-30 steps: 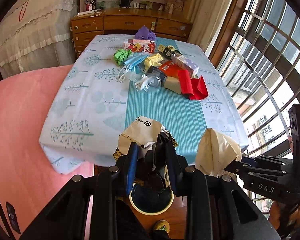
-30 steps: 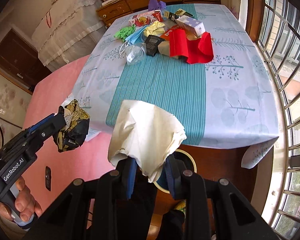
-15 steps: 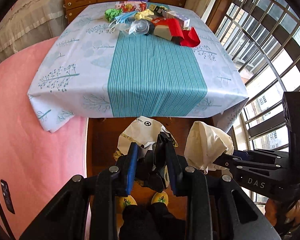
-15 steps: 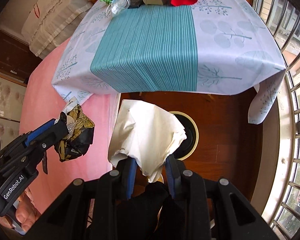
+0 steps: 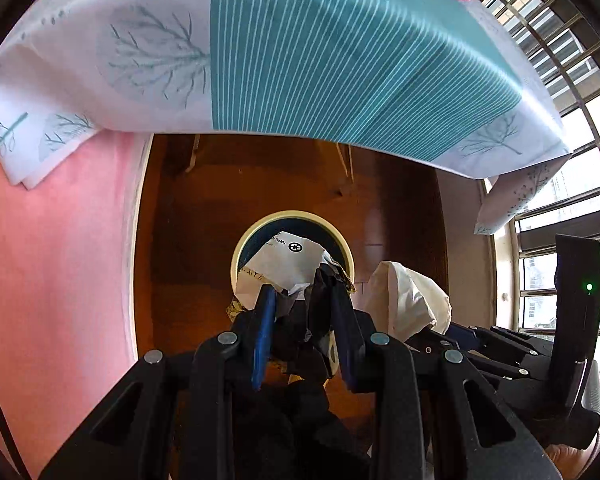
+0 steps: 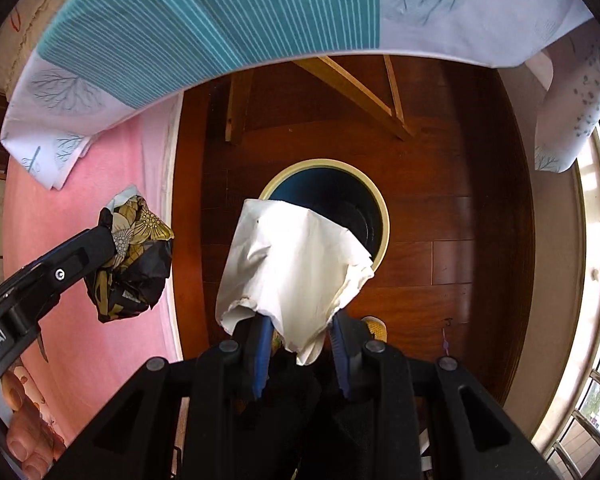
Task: Collect trash
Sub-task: 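Carry both items over the bin and open both grippers to drop them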
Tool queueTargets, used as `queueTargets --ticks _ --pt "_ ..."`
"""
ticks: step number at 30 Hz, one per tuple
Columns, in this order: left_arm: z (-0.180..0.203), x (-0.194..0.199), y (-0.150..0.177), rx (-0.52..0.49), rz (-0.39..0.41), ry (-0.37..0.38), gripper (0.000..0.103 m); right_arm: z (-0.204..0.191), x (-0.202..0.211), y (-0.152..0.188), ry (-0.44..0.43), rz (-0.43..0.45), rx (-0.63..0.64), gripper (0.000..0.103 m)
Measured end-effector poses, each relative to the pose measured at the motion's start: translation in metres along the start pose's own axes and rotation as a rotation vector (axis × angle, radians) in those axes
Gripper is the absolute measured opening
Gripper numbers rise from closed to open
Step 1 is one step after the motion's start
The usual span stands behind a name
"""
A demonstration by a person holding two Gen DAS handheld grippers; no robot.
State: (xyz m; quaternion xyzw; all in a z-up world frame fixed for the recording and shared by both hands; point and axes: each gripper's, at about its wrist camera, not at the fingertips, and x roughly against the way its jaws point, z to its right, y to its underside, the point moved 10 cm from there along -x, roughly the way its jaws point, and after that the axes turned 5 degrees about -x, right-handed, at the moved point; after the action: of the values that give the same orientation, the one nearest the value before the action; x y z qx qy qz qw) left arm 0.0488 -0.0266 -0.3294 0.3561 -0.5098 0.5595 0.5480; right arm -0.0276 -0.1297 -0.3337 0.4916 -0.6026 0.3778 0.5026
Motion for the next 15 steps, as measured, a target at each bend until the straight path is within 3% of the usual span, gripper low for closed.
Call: queueTargets --ticks 10,15 --pt "-0.012 -0.126 -0.003 0.017 -0.081 0.017 0.027 0.045 -0.117 -0.013 -0.013 -0.037 -0.119 0.029" --pt "-0.012 -0.169 -0.001 -0.012 -0.092 -0.009 0.029 0.052 -0.158 -0.022 -0.05 -0.059 -0.165 0.038"
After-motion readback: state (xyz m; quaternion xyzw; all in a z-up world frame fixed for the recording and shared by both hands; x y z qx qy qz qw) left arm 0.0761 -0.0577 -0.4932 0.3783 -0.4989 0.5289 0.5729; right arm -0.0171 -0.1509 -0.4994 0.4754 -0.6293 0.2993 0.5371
